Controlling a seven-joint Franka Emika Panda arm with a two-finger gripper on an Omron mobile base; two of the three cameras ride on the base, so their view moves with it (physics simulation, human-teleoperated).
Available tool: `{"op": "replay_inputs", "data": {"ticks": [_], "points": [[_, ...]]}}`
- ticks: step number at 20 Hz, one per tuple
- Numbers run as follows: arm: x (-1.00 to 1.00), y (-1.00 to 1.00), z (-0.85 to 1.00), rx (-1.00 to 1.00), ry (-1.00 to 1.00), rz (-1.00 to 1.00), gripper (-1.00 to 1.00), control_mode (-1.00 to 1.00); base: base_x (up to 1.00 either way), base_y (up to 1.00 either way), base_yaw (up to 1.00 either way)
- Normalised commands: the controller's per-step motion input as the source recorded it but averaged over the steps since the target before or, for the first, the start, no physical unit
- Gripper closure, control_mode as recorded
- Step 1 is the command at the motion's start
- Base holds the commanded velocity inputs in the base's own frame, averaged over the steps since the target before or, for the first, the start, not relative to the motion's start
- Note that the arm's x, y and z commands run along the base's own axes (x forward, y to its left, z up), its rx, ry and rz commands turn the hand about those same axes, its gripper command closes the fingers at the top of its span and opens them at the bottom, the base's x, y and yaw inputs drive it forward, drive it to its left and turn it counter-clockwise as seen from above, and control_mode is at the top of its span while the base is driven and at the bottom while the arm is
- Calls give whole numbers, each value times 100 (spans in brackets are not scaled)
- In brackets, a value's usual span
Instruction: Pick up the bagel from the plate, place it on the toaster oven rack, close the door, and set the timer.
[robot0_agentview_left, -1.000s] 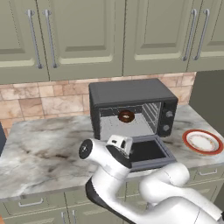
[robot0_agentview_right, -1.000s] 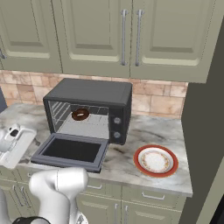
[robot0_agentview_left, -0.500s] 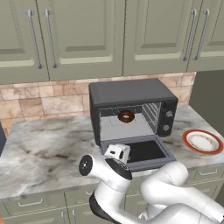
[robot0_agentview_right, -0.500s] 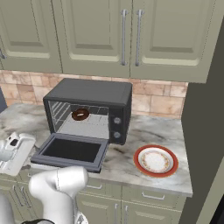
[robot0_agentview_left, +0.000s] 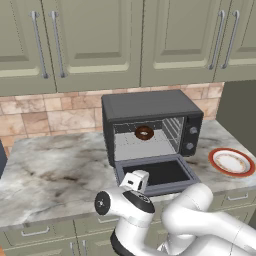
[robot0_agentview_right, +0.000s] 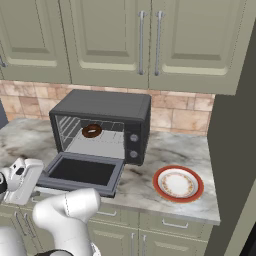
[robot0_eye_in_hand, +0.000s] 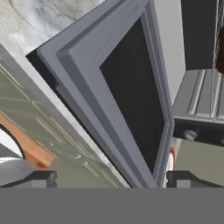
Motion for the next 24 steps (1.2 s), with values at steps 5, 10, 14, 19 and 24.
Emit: {"op": "replay_inputs", "data": {"ticks": [5,10,14,19,24], "points": [[26,9,-21,0,-3,0,-100,-100,0,0,0],[32,14,-21,0,0,0,-100,-100,0,0,0],[33,14,-15,0,0,0,-100,-100,0,0,0],[33,13,-17,0,0,0,-100,-100,0,0,0],[32,11,-12,0,0,0,-100,-100,0,0,0]]}}
